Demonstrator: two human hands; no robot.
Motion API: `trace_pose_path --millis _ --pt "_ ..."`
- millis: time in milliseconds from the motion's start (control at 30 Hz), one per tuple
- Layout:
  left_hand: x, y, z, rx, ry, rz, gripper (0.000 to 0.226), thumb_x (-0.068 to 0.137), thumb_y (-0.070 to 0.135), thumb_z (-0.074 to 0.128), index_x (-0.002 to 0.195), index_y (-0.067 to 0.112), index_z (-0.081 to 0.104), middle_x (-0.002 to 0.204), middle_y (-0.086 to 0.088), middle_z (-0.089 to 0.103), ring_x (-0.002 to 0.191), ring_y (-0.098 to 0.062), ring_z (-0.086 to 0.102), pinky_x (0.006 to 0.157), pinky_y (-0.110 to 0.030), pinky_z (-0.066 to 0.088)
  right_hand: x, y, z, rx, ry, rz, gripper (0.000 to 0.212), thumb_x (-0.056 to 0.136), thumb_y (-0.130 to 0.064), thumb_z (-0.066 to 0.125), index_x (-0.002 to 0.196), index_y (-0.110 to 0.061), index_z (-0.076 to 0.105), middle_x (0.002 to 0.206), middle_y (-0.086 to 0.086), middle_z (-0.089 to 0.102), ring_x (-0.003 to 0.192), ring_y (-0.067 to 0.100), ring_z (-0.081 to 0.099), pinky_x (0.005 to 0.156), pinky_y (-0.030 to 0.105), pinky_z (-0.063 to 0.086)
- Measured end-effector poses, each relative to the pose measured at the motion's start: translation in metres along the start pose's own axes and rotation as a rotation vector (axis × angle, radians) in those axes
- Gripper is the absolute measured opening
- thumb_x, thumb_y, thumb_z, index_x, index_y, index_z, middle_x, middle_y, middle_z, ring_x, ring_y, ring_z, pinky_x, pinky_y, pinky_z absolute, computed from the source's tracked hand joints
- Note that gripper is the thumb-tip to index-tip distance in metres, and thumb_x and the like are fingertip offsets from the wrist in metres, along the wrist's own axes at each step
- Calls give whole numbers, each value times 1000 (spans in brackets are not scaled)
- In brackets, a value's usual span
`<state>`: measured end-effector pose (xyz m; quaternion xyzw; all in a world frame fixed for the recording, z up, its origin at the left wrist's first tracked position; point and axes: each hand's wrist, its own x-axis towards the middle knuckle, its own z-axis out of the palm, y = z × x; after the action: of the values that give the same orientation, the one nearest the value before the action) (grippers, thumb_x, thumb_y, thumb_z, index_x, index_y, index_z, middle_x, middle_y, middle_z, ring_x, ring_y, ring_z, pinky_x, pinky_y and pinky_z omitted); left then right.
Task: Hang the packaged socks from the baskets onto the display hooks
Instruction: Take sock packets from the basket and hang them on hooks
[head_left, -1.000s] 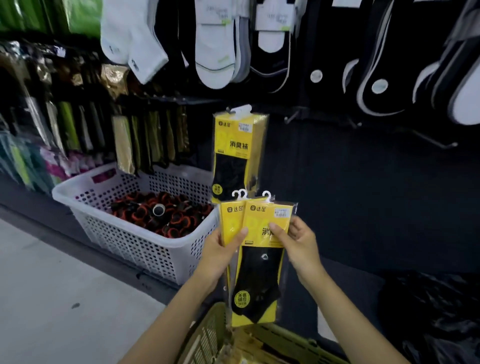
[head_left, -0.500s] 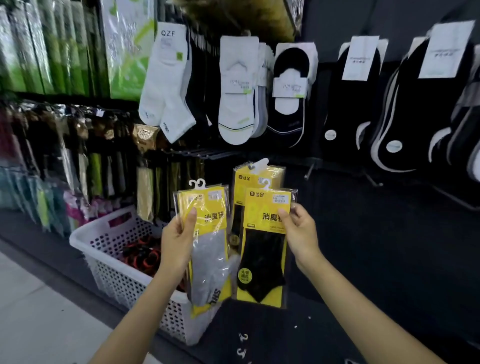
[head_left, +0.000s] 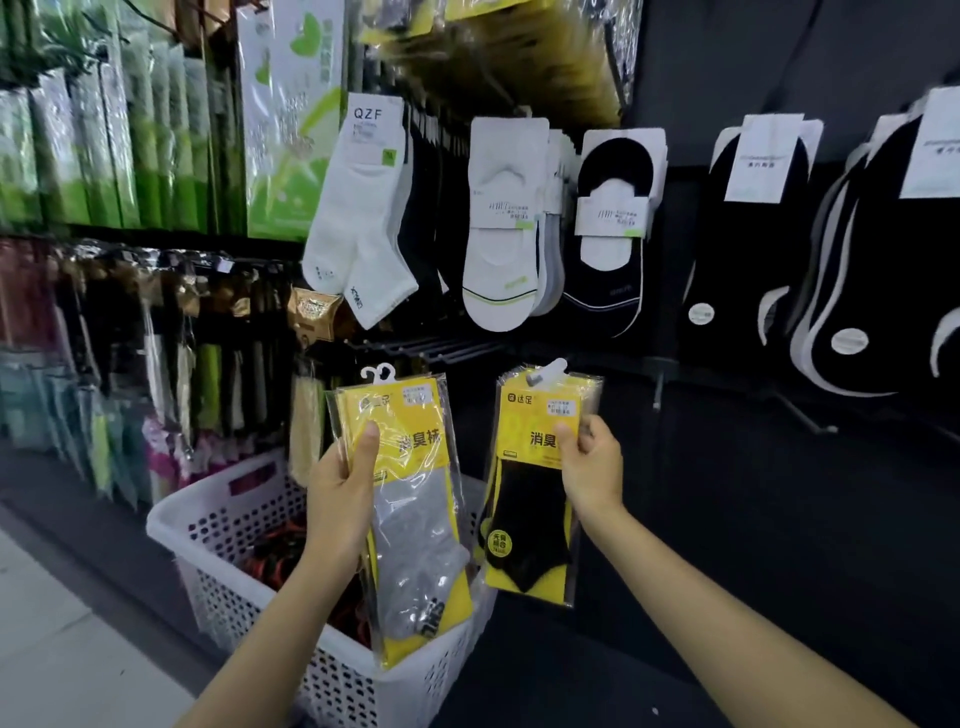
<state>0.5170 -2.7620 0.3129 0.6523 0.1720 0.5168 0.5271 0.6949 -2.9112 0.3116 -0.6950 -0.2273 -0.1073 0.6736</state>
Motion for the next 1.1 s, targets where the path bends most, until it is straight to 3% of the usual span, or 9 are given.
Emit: trace_pose_path --millis 267,433,500,600,667,733,800,967,1100 --pt "1 -10 23 -102 -70 22 52 95 33 51 45 34 35 39 16 33 38 1 31 41 -6 28 46 28 4 -114 163 142 19 91 -36 60 91 -18 57 87 -6 63 84 12 61 64 21 43" --pt "-3 -19 33 -134 -101 -17 43 93 37 52 56 23 34 42 16 33 42 1 31 44 -6 30 60 43 -8 -205 219 316 23 92 -29 61 100 -7 62 97 3 64 89 18 59 74 31 45" --pt "-6 -23 36 -147 -117 -30 42 93 35 52 54 29 39 41 17 36 40 2 34 44 -5 31 49 44 -15 -171 222 329 23 91 -25 63 105 -8 60 100 4 64 90 18 58 75 30 45" --pt "-12 -26 40 -157 -154 -78 39 91 37 55 52 31 51 46 15 39 43 1 35 47 -8 33 20 35 -18 -71 95 243 15 91 -24 62 101 -13 59 102 3 63 93 19 60 79 31 49" --pt "-17 -26 44 -172 -174 -124 31 88 37 59 62 20 57 50 14 49 47 3 43 50 -9 38 -4 18 -18 30 -81 203 8 93 -26 59 94 -19 61 102 4 65 89 15 63 76 27 54" --pt "-23 -23 49 -232 -197 -169 24 87 33 63 70 16 65 57 13 64 53 4 58 52 -7 43 -26 0 -18 88 -253 180 10 93 -29 57 95 -22 63 102 3 67 84 10 65 69 20 55" --pt "-30 -19 54 -267 -197 -209 16 83 31 68 80 16 72 72 6 74 64 -2 68 54 -10 48 -42 -14 -18 111 -358 180 20 92 -33 57 102 -16 64 102 5 70 87 12 67 73 22 56" --pt "-42 -2 57 -339 -175 -239 22 75 30 76 91 16 74 85 0 76 78 -13 73 59 -16 54 -58 -35 -24 245 -330 225 24 89 -24 64 106 -7 65 102 7 73 94 20 71 85 38 57" --pt "-45 8 55 -305 -225 -233 27 82 39 65 85 13 73 77 1 75 70 -11 72 55 -14 51 -61 -37 -34 281 -293 219 17 90 -21 63 98 -6 64 93 6 75 82 17 72 65 27 59"
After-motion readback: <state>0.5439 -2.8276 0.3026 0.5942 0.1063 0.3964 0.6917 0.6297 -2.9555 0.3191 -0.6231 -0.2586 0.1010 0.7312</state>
